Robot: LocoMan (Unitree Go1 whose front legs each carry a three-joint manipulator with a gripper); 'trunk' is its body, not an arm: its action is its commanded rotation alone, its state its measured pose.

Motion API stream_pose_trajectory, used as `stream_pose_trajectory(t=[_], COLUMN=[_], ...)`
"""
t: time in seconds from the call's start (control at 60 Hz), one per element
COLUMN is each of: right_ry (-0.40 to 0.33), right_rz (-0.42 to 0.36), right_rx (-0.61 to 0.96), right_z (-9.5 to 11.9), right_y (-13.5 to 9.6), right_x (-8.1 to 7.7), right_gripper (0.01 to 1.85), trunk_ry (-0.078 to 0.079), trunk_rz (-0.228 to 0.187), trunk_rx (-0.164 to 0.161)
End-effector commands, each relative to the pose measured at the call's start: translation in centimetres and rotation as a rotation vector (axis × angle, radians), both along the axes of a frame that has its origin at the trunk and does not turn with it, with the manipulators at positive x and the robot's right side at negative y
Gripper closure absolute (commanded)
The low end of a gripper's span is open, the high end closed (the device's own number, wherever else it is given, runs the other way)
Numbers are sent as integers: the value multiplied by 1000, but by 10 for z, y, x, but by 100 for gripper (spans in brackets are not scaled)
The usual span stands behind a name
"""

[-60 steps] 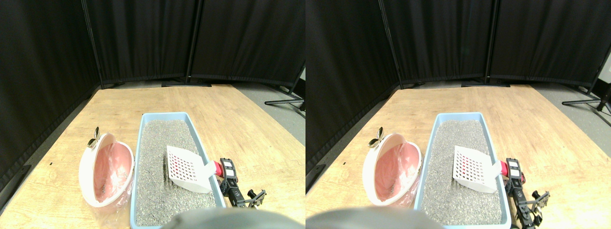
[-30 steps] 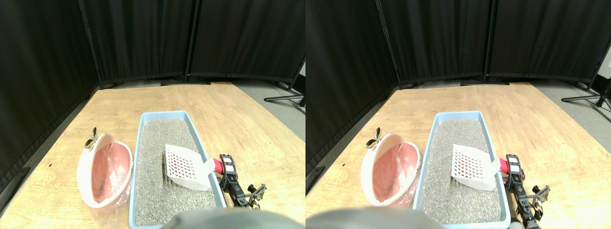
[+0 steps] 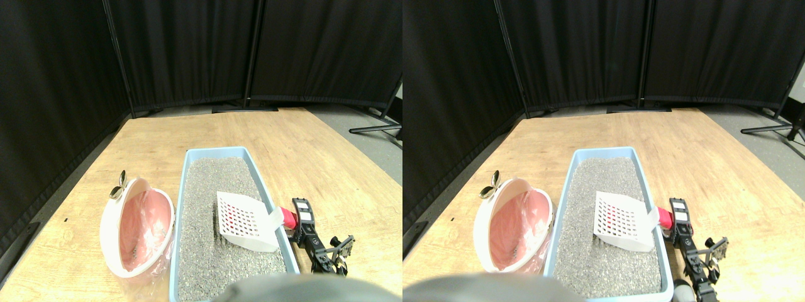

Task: Scoop (unimanual)

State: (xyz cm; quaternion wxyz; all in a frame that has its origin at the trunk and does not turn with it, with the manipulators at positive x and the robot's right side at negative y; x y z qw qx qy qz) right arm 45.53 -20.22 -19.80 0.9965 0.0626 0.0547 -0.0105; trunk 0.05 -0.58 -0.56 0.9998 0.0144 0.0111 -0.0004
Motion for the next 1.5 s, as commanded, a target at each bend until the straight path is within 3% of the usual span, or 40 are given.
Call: stream_pose_trajectory(t=[0.017, 0.233, 0.383, 0.483, 0.55, 0.6, 0.717, 1.2, 1.5], right_ry=[-84, -59, -53, -83, -108, -152, -111, -164, -298], right_rz=[15, -3, 20, 54, 55, 99, 61, 79, 219], right_rx=[-15, 5, 13, 52, 22, 21, 44, 2, -80], right_z=[18, 16, 14, 10, 10, 11, 20, 40, 68], right_y=[4, 5, 5, 3, 3, 1, -4, -11, -7], right_x=[7, 9, 7, 9, 9, 9, 6, -7, 6], right_gripper=[99, 110, 138, 180, 180, 180, 180, 180, 180], trunk_ry=[-20, -19, -20, -22, -21, -21, -19, -16, -14], trunk_rz=[16, 18, 21, 21, 20, 20, 17, 19, 22], trunk_rx=[-24, -27, -28, -28, -28, -28, -31, -34, -43])
